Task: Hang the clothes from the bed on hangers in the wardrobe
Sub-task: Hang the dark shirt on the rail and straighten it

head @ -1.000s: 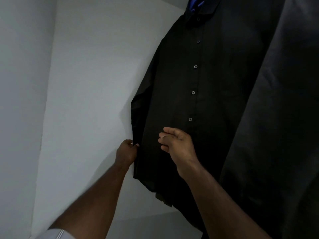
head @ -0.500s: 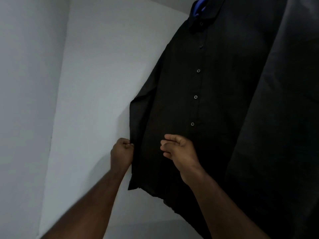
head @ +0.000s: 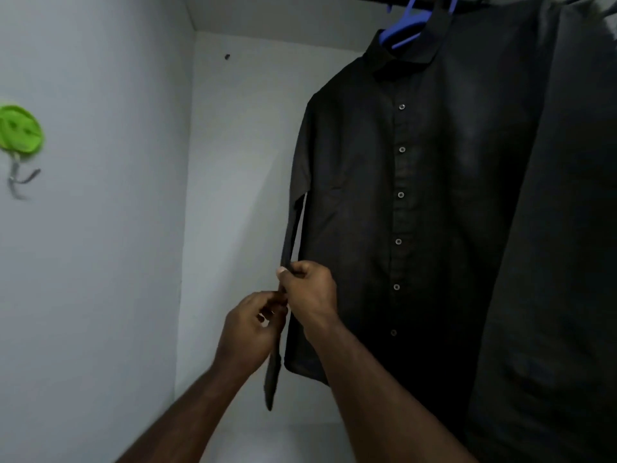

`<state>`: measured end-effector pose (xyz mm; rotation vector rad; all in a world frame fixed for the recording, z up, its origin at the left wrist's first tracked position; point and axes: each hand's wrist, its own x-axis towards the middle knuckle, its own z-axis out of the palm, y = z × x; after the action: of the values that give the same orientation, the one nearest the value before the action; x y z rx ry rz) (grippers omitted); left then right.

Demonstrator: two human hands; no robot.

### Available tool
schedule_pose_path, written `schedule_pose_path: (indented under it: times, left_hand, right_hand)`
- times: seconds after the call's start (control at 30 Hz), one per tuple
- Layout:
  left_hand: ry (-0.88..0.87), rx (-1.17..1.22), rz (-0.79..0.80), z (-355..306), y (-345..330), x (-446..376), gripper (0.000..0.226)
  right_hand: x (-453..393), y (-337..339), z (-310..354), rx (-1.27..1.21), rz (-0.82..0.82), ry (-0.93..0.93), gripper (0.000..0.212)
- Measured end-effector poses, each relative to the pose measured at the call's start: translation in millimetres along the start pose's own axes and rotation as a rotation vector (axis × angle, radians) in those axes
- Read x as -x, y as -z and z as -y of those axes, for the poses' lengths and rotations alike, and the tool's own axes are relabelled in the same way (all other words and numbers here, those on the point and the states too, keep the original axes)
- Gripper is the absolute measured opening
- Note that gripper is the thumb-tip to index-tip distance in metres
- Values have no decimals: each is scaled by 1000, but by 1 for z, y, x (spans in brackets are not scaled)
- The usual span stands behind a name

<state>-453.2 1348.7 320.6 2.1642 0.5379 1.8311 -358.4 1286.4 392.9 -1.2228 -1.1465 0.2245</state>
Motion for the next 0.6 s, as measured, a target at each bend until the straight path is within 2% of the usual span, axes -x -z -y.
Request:
schedule_pose_path:
  times: [0.07, 0.13, 0.17, 0.27, 0.33, 0.43, 0.6]
  left_hand:
    - [23, 28, -50, -6, 15, -3, 21]
    - [173, 33, -133, -4, 29, -16, 14]
    - [269, 40, -121, -2, 35, -23, 13]
    - [599, 257, 77, 0, 40, -38, 16]
    - [723, 375, 194, -3, 35, -39, 30]
    - [792, 453, 278, -17, 29, -38, 42]
    - [863, 528, 370, -32, 26, -38, 57]
  right_hand:
    - [5, 2, 6, -29, -28, -25, 15]
    - [11, 7, 12, -90, -35, -65, 5]
    - [15, 11, 15, -133, -24, -90, 5]
    - [26, 25, 23, -263, 42, -149, 7]
    - [31, 31, 26, -320, 82, -162, 14]
    - [36, 35, 30, -394, 143, -180, 22]
    - [40, 46, 40, -477, 211, -162, 18]
